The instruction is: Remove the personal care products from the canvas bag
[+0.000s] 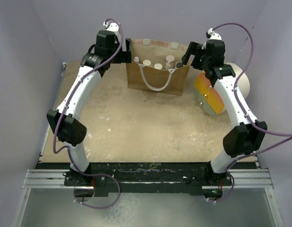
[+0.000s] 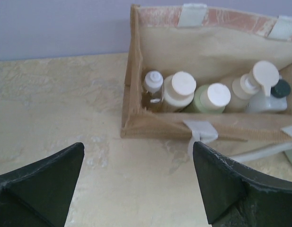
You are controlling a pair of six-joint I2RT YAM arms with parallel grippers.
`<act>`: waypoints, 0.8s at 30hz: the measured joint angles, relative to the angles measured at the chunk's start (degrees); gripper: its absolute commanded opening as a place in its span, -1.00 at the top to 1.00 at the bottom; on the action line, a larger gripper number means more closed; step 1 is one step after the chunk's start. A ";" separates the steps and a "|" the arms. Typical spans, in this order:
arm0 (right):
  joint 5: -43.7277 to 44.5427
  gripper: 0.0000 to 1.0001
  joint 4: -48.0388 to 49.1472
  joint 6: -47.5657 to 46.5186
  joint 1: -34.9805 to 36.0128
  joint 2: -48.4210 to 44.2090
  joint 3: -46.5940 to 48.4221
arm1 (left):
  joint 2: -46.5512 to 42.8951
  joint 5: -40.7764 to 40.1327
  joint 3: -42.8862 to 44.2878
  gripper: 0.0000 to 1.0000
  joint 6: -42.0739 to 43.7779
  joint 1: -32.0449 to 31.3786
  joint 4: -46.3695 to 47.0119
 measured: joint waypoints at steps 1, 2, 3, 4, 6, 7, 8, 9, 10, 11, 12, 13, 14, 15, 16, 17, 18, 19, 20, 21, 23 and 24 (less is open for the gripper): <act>0.59 -0.97 -0.02 -0.02 0.00 1.01 1.03 | 1.66 0.85 1.70 -0.99 -0.44 0.61 0.07; 1.40 -0.94 -0.13 -0.07 0.00 2.14 2.27 | 3.58 1.81 3.67 -0.99 -1.14 1.14 0.17; 1.73 -0.92 -0.24 -0.22 -0.02 3.34 3.54 | 5.18 2.49 5.22 -1.00 -1.53 1.46 0.28; 1.99 -0.89 -0.28 -0.33 0.00 4.42 4.68 | 7.28 3.04 7.45 -0.98 -1.99 1.81 0.09; 2.71 -0.84 -1.03 -0.72 -0.02 7.15 7.63 | 11.56 3.21 12.31 -0.90 -2.97 2.10 -1.05; 2.78 -0.82 -1.11 -1.01 -0.02 8.13 8.31 | 13.33 3.15 14.23 -0.86 -3.43 2.14 -1.57; 2.80 -0.79 -1.25 -1.27 -0.02 9.09 8.76 | 15.50 2.86 16.85 -0.79 -3.93 2.29 -2.89; 2.82 -0.77 -1.38 -1.53 -0.02 9.84 8.81 | 18.03 2.80 20.28 -0.72 -4.68 2.38 -4.81; 2.84 -0.75 -1.73 -1.75 -0.02 10.51 8.83 | 20.35 2.78 23.08 -0.67 -5.25 2.49 -6.25; 2.89 -0.73 -1.90 -1.88 -0.02 11.19 8.83 | 22.16 2.99 25.29 -0.61 -5.81 2.69 -7.56; 2.97 -0.70 -1.97 -2.05 -0.02 11.98 8.83 | 24.52 3.34 28.11 -0.58 -6.43 2.95 -9.46; 3.06 -0.65 -2.03 -2.16 -0.02 12.57 8.83 | 26.03 4.09 29.53 -0.55 -6.82 3.23 -10.56; 3.13 -0.60 -2.05 -2.27 -0.02 13.11 8.83 | 27.02 4.63 30.01 -0.52 -7.41 3.54 -11.45; 3.21 -0.52 -2.19 -2.45 -0.02 13.70 8.83 | 27.58 5.38 30.01 -0.49 -7.82 3.85 -12.50; 3.23 -0.44 -2.25 -2.60 -0.04 13.94 8.79 | 27.93 6.21 29.83 -0.46 -8.17 4.04 -13.33; 3.21 -0.37 -2.32 -2.71 -0.04 14.19 8.68 | 28.00 7.08 29.22 -0.43 -8.98 4.28 -13.81; 3.10 -0.29 -2.40 -2.80 -0.07 14.29 8.66 | 28.00 7.58 28.87 -0.40 -9.31 4.42 -14.21; 2.89 -0.22 -2.38 -2.86 -0.07 14.32 8.68 | 28.00 8.13 28.65 -0.37 -9.62 4.52 -14.56; 2.56 -0.10 -2.38 -2.84 -0.13 14.32 8.68 | 28.00 8.66 28.59 -0.31 -10.05 4.52 -14.69; 2.10 0.08 -2.29 -2.78 -0.15 14.32 8.68 | 28.00 8.94 28.55 -0.22 -10.38 4.52 -14.78; 0.66 0.23 -1.97 -2.47 -0.17 14.32 8.55 | 28.00 9.53 28.52 -0.05 -10.86 4.52 -15.10; -0.13 0.27 -1.62 -2.38 -0.24 14.32 8.31 | 28.00 10.16 28.50 0.02 -11.10 4.52 -15.30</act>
